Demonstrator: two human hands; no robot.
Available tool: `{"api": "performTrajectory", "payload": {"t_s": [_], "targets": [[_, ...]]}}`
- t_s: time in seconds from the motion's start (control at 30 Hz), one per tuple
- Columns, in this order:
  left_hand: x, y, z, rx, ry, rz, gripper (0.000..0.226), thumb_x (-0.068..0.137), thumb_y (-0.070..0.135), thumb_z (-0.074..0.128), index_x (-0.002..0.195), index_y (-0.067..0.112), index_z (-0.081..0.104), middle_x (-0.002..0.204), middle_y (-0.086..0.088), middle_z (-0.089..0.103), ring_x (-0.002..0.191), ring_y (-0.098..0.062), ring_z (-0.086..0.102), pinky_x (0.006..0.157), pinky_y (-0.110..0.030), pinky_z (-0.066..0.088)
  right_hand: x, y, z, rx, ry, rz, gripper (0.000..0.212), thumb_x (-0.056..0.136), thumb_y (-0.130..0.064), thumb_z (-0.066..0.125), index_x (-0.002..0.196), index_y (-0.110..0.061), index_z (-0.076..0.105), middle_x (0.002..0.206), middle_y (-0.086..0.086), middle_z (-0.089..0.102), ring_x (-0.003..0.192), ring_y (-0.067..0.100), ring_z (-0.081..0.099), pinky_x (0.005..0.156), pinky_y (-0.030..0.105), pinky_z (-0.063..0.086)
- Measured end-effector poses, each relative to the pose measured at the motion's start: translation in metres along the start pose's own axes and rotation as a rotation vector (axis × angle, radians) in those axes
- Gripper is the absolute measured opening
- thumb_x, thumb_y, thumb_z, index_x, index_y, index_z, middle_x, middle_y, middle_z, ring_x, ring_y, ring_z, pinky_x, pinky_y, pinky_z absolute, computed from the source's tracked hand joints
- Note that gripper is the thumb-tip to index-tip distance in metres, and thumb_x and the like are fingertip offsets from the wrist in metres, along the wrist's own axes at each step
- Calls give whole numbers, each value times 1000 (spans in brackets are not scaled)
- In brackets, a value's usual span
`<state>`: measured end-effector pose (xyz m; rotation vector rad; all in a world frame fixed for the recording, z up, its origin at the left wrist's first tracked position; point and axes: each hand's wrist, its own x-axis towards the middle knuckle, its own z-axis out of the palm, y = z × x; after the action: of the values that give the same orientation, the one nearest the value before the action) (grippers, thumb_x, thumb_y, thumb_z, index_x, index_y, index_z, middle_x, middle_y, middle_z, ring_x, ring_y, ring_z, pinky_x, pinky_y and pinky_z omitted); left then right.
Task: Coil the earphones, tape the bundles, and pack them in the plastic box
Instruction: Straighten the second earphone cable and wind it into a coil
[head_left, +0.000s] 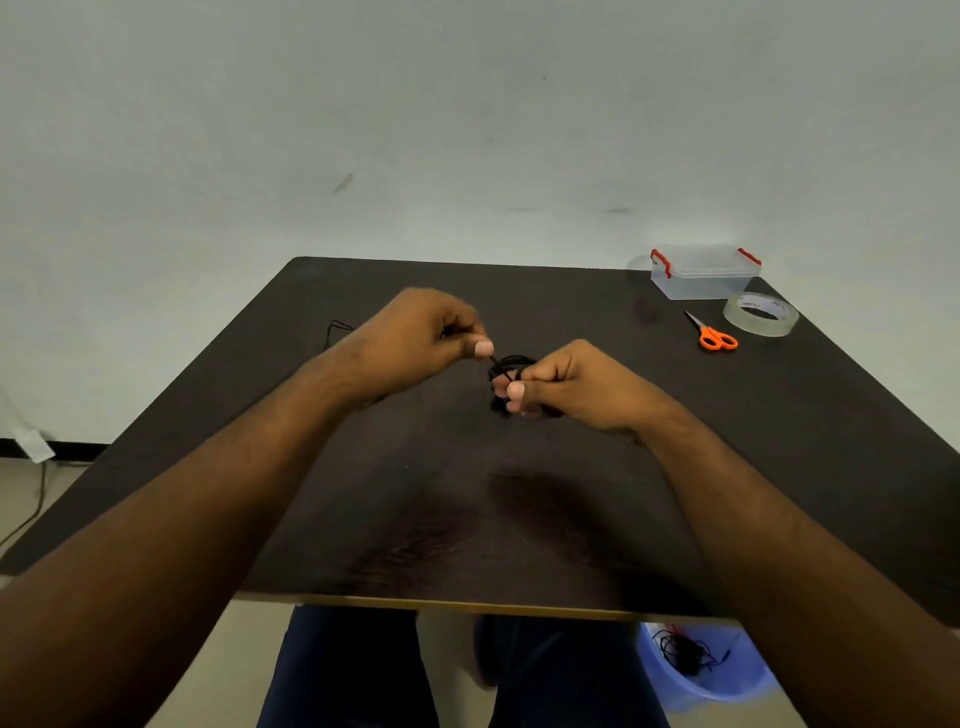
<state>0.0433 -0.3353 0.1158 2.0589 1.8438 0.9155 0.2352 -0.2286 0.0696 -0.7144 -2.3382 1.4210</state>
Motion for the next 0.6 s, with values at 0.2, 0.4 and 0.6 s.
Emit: {"api": "performTrajectory", "payload": {"t_s": [0.2, 0.4, 0.6], "targets": [[16, 3, 12, -101, 56, 155, 7, 88, 18, 68, 85, 12, 72, 81, 6, 68, 77, -4, 64, 72, -16, 49, -13, -15, 29, 531, -204, 133, 23, 89, -17, 58, 107, -6, 69, 103, 14, 73, 91, 23, 71, 78, 34, 60], [7, 4, 40, -574, 136, 113, 21, 92, -9, 49, 94, 5, 64, 70, 13, 66, 69, 3, 61, 66, -13, 48, -13, -42, 26, 1008, -65, -179, 24, 73, -24, 61, 85, -12, 78, 82, 9, 76, 71, 15, 73, 68, 31, 60], [-1, 1, 55, -351, 54, 73, 24, 98, 21, 51, 82, 11, 65, 63, 10, 58, 57, -2, 50, 57, -21, 43, 4, -46, 15, 1018, 148, -401, 24, 80, -16, 59, 97, -6, 74, 102, 11, 73, 105, 25, 67, 101, 36, 48]]}}
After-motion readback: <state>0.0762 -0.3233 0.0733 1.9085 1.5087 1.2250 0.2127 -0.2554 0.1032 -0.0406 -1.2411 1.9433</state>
